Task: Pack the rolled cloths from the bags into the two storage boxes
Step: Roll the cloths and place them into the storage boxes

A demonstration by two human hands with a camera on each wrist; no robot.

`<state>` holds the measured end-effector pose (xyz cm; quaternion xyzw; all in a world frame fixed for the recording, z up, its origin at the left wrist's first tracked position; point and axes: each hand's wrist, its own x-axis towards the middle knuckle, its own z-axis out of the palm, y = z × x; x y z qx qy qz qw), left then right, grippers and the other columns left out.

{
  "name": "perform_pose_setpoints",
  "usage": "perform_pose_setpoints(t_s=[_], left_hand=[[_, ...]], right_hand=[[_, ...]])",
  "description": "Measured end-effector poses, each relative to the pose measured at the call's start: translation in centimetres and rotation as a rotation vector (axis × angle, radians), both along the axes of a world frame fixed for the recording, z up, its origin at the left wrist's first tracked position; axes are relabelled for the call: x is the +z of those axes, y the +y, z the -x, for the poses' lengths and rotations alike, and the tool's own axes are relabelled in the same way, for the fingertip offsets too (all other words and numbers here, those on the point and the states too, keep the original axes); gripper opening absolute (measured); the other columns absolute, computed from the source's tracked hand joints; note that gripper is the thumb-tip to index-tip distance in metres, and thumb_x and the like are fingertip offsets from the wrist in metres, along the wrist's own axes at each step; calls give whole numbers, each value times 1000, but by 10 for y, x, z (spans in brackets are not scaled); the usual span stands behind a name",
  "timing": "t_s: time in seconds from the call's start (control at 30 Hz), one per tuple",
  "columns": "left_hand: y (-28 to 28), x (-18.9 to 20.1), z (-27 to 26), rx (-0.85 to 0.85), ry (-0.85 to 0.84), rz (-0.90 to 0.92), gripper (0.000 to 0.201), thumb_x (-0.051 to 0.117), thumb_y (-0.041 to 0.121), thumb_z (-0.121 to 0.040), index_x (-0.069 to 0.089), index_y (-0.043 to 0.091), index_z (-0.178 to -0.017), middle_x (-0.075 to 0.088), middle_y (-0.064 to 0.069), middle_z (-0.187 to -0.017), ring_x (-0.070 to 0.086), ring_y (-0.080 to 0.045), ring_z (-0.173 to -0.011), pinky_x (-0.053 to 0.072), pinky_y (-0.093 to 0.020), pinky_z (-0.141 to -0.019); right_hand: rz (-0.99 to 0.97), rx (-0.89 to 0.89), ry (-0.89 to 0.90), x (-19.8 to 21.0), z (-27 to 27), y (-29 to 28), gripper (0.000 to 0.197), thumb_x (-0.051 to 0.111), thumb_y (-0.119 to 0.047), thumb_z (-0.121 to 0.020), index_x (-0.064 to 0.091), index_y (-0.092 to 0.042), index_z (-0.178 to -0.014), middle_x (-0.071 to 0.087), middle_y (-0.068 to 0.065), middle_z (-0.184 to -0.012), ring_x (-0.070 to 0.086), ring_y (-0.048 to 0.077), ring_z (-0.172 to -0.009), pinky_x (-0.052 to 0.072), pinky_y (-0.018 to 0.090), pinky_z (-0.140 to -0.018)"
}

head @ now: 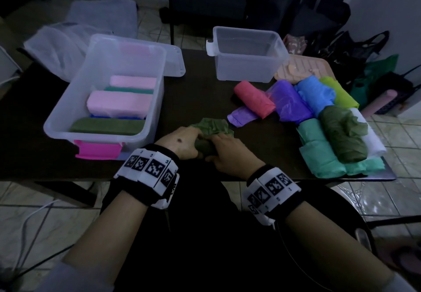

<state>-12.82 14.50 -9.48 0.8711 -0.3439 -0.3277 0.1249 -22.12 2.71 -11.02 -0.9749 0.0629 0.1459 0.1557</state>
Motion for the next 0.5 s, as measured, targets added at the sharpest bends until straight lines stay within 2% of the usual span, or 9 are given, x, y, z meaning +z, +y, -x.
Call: perform_pose_setpoints(t_s=[0.13,0.2,0.23,0.27,0.33,0.37,0.43,0.5], left_hand=[[9,-2,8,-27,-188,171,55,77,20,-74,55,17,-125,47,-7,-125,46,-23,-118,41,-34,-98],[10,-3,10,-56,-201,167,63,80,16,-69,54,17,-127,47,-7,-123,45,-23,-117,41,-34,-98],[9,-4,10,-67,-206,150,65,79,13,-70,52,17,-129,47,-7,-124,45,-23,-117,41,-35,-98],[8,-3,10,-76,-218,133,63,76,10,-73,50,16,-131,46,-8,-126,44,-24,-119,40,-35,-99],[5,-2,8,-97,-227,109,54,68,8,-80,49,12,-130,46,-10,-127,45,-25,-119,41,-36,-99],[3,-2,6,-103,-221,98,48,64,8,-82,51,10,-128,48,-10,-126,47,-25,-117,43,-36,-98],[1,-1,3,-92,-200,87,39,59,7,-85,52,9,-124,51,-11,-125,52,-24,-113,45,-34,-95],[1,-2,1,-24,-130,91,44,56,8,-88,47,13,-131,50,-10,-127,51,-24,-114,44,-34,-96]], right_hand=[[-132,-26,153,9,-11,-9,45,57,-30,-91,47,-9,-129,49,14,-132,46,28,-122,38,32,-100],[-168,-38,179,12,-15,-11,43,56,-29,-92,48,-10,-130,49,13,-133,47,26,-121,36,24,-94],[-161,-33,198,13,-16,-11,44,55,-29,-93,47,-10,-132,46,12,-136,44,25,-124,35,23,-94],[-141,-27,208,14,-18,-12,47,55,-30,-93,45,-10,-134,40,13,-139,38,26,-129,32,25,-100],[-87,-38,148,12,-16,-10,55,56,-31,-92,37,-9,-139,29,17,-143,25,30,-136,25,34,-111],[-74,-61,72,10,-14,-7,57,57,-29,-91,35,-7,-138,29,17,-142,25,31,-135,25,37,-112],[-15,-70,-100,5,-6,-1,48,57,-21,-90,38,-4,-131,35,16,-136,32,30,-129,32,39,-106],[42,-45,-172,1,2,4,42,57,-22,-90,43,-6,-126,39,13,-133,36,29,-125,36,38,-101]])
